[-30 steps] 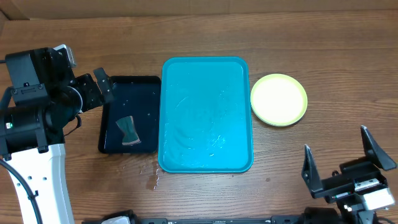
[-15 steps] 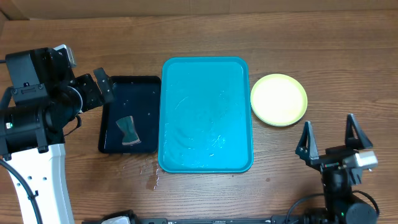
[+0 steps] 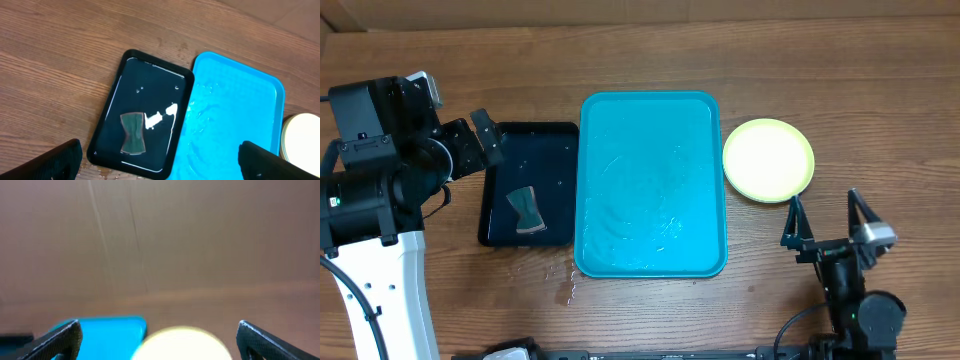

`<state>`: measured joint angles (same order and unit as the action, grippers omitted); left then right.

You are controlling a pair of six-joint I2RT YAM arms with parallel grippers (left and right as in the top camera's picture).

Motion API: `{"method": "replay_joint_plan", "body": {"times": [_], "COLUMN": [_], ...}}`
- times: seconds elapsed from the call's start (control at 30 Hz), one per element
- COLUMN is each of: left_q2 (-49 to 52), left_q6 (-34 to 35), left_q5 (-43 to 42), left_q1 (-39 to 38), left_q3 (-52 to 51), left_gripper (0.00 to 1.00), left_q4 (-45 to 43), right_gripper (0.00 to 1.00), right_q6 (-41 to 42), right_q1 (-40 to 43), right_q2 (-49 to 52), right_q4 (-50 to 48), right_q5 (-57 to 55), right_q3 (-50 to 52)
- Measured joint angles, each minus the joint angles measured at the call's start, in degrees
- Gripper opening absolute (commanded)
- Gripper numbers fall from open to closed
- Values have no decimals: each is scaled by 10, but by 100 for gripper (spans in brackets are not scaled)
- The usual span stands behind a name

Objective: Clean dirty plates on tray and stack at the side

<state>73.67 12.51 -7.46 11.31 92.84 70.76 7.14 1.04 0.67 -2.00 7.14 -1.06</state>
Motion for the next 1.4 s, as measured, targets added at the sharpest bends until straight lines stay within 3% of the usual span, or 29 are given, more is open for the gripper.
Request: {"method": "replay_joint_plan", "body": {"times": [0.1,0.5,1.4], "left_q2": [0,0,0], "left_q6": [0,0,0], "left_q5": [0,0,0], "left_q1": [0,0,0], "left_q3": [0,0,0], "left_gripper": [100,100,100], "left_q4": [0,0,0], "right_gripper": [100,100,100], "right_q6": [-4,-93,-102], "right_q1": [0,0,0], "right_q2": [0,0,0], "right_q4": [62,63,63], "right_q5": [3,19,21], "right_q3": [0,0,0]}}
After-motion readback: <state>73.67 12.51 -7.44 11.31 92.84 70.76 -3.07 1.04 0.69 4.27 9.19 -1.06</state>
